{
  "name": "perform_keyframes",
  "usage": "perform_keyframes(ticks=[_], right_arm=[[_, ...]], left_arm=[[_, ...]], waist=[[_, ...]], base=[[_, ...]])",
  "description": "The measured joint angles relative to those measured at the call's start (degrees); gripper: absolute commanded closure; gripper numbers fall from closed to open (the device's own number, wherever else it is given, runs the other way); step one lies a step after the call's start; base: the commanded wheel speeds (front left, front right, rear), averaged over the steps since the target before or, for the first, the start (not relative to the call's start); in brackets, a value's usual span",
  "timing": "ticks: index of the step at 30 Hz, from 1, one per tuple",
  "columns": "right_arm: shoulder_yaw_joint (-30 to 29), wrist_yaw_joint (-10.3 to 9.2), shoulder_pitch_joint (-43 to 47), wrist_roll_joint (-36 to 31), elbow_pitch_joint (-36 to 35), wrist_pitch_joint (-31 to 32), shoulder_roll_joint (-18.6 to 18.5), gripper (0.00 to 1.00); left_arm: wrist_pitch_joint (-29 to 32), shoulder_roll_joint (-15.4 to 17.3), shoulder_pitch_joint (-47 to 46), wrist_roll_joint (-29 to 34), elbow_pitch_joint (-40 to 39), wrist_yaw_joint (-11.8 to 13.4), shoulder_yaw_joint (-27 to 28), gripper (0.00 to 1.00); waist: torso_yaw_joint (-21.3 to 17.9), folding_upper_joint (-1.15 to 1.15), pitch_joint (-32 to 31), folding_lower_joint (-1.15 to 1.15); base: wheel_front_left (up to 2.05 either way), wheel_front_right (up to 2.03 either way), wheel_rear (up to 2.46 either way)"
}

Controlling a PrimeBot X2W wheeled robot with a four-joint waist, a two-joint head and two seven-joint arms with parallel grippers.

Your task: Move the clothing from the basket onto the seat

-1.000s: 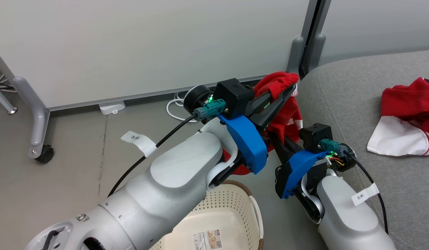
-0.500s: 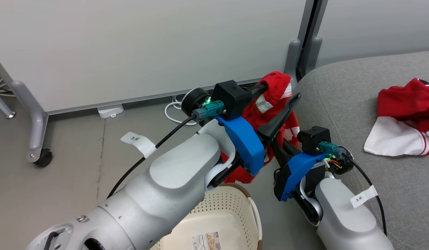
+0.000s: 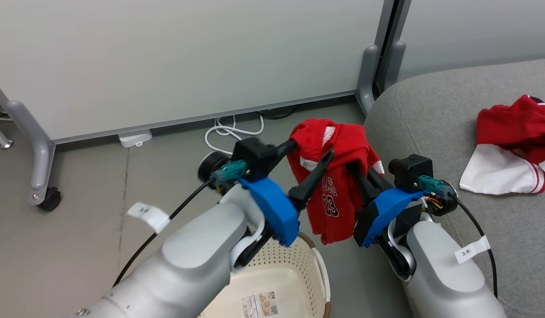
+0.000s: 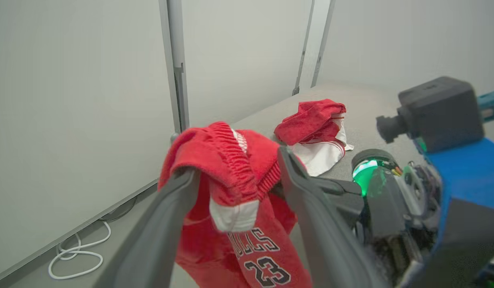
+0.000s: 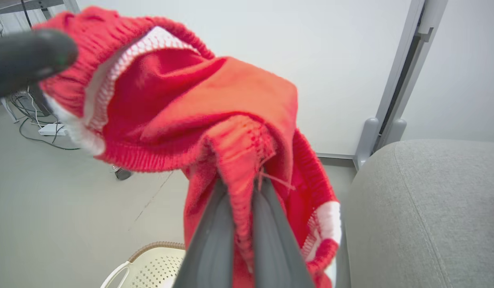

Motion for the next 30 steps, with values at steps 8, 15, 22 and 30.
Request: perform_keyframes(ticks=[8,15,22,30], right_arm=[[-2.78,0.00,1.49,-1.36,-4.67,-0.57,0.01,1.00],[-4.64,0.00,4.18,-2.45,-10.12,0.15,-0.01,1.00],[-5.71,0.00,7.84,-2.94,-17.25,2.48,0.01,1.00],[-7.47,0.00,12.44,-2.88,-24.07,4.68,-0.03,1.00]], left_arm=[[0.00,5.69,10.10,3.75,-8.49,0.54,7.88,0.00],[-0.07,11.03,22.41,11.50,-20.18,3.25,22.54,0.00],[-0.07,12.54,34.98,20.80,-29.08,4.71,37.01,0.00],[-0.07,9.68,45.36,28.85,-33.25,2.32,48.40,0.00]], waist=[[-1.48,0.00,0.88,0.00],[-4.62,0.00,1.37,0.00],[-9.39,0.00,2.17,0.00],[-16.27,0.00,3.29,-0.01]], base=[[0.00,0.00,0.00],[0.00,0.00,0.00],[0.00,0.00,0.00],[0.00,0.00,0.00]])
